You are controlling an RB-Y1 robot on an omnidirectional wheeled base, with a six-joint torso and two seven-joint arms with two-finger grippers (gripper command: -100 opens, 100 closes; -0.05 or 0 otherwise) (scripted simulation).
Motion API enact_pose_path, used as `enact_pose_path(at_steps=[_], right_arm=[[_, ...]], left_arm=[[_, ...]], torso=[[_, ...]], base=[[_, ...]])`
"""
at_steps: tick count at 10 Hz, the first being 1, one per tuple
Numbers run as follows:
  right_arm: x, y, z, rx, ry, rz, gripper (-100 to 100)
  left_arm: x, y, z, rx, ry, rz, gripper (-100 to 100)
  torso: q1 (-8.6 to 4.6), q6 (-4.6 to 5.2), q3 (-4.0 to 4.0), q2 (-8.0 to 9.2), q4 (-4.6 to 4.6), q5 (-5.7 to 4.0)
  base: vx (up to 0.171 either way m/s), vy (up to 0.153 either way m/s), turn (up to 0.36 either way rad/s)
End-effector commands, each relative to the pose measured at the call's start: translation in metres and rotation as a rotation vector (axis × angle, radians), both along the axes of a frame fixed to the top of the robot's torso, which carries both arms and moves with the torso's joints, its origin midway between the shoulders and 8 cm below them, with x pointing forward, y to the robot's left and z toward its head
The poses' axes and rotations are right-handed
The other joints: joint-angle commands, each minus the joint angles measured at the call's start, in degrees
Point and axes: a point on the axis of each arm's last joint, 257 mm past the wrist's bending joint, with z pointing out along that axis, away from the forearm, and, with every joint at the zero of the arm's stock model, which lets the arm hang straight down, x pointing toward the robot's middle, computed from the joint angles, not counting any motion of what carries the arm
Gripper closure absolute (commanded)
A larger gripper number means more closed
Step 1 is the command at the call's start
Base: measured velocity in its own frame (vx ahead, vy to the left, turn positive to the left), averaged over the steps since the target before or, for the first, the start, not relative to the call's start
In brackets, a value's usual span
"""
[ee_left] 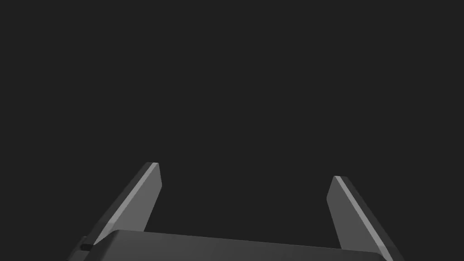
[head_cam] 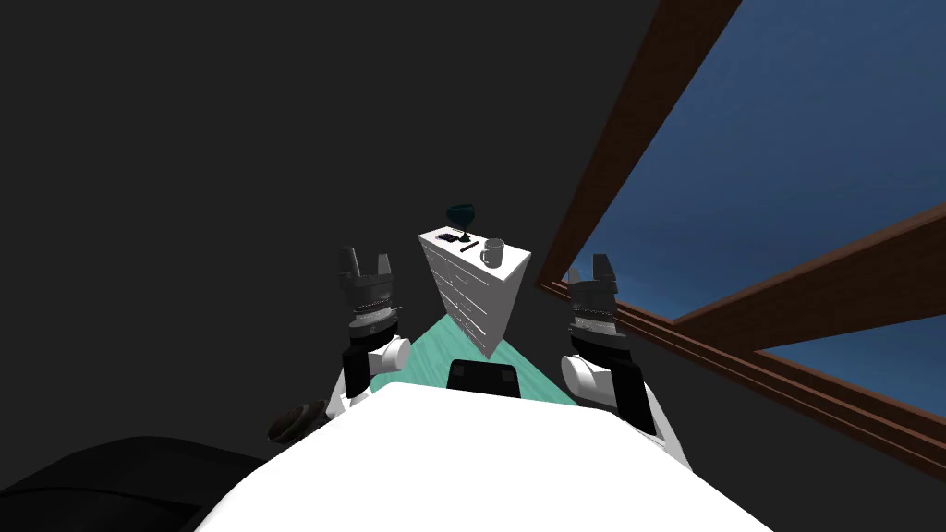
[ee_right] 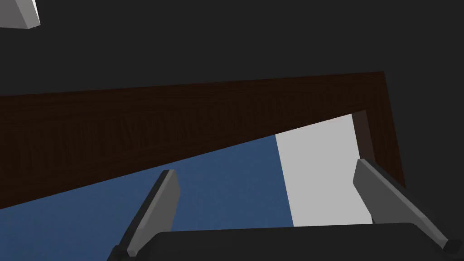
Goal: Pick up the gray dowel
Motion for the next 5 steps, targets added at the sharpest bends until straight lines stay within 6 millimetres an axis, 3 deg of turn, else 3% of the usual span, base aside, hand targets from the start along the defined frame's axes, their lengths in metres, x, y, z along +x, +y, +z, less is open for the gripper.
enact_pose_path(at_steps=[1,5], right_arm=[[0.000,0.000,0.000,0.000,0.000,0.000,0],[0.000,0.000,0.000,0.000,0.000,0.000,0]], left_arm=[[0.000,-0.002,-0.002,0.095,0.019,0.038,-100],[-0.001,-0.001,-0.015,0.380,0.078,0.191,-100]], torso=[[0.00,0.00,0.00,0.00,0.00,0.00],[-0.06,0.00,0.21,0.37,0.08,-0.01]], base=[[-0.033,-0.011,0.000],[-0.088,-0.021,-0.010]])
